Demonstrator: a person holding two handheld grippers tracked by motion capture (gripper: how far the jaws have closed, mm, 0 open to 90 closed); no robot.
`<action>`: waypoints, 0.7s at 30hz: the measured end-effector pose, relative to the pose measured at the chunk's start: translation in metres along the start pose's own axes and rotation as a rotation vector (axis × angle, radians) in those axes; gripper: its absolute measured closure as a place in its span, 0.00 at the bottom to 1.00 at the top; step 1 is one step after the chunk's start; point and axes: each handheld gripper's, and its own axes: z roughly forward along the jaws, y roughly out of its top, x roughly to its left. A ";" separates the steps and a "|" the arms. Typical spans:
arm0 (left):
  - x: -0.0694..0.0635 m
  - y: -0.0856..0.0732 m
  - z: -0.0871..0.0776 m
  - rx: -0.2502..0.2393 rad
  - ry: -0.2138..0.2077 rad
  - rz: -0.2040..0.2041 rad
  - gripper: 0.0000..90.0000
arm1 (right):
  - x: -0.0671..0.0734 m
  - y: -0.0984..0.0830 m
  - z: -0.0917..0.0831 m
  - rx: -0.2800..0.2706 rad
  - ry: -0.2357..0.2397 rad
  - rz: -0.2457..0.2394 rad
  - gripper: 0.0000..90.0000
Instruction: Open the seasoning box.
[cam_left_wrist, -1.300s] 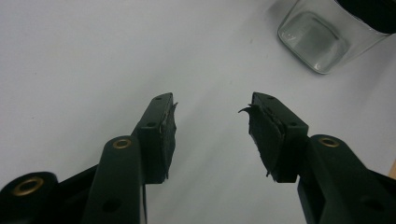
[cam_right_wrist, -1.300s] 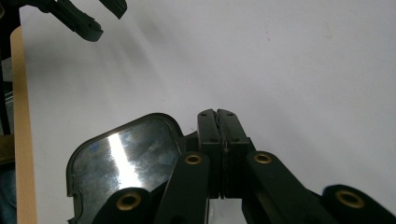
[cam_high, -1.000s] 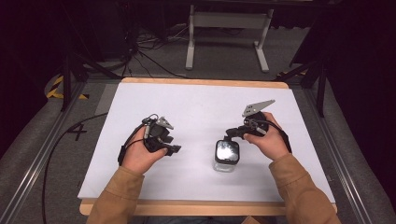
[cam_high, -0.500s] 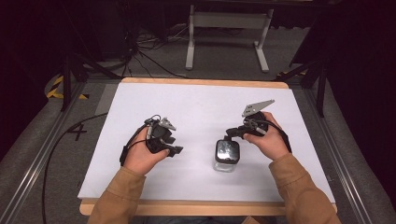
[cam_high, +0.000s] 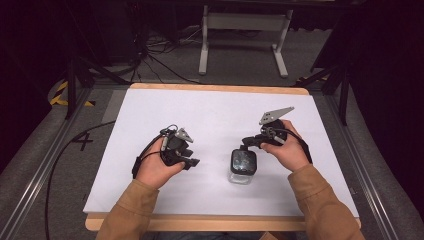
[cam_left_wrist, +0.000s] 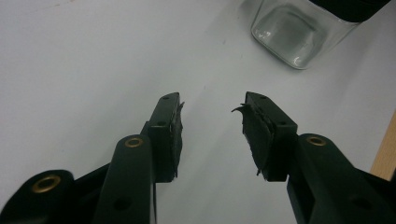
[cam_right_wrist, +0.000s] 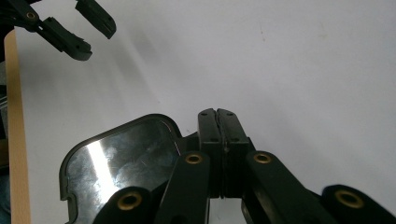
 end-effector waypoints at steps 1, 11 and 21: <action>0.000 0.000 0.001 -0.007 -0.004 0.003 0.65 | 0.000 0.000 0.000 -0.002 0.000 0.001 1.00; -0.013 0.008 0.004 -0.016 -0.053 0.042 0.68 | 0.000 -0.001 0.000 -0.004 0.003 0.007 1.00; -0.028 0.018 0.016 -0.021 -0.118 0.099 0.80 | -0.001 -0.002 -0.001 -0.012 0.007 0.016 1.00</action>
